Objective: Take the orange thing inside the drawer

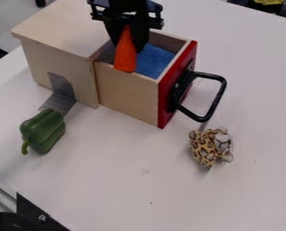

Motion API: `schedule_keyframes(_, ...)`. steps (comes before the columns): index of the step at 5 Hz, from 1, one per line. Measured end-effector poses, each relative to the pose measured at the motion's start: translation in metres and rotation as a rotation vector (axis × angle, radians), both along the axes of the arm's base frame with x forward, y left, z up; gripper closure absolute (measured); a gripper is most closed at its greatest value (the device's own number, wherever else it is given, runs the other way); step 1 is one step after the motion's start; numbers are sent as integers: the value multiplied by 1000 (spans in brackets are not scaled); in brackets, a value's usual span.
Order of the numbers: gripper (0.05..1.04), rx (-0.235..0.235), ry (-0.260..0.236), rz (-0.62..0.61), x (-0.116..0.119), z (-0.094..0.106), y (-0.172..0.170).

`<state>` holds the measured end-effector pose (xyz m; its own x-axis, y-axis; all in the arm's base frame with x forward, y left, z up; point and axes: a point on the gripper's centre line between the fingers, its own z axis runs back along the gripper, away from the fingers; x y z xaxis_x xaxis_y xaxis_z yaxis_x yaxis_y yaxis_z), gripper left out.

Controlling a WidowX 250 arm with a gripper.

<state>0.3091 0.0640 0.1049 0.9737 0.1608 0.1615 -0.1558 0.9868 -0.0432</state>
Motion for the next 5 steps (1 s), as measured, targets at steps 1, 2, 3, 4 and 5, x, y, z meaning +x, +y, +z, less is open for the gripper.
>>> schedule_keyframes(1, 582, 4, 1, 2, 3, -1, 0)
schedule_keyframes(2, 266, -3, 16, 5, 2, -2, -3)
schedule_keyframes(3, 80, -4, 19, -22, 4, -1, -13)
schedule_keyframes(4, 83, -9, 16, -64, 8, 3, -29)
schedule_keyframes(5, 83, 4, -31, -124, 11, 29, -53)
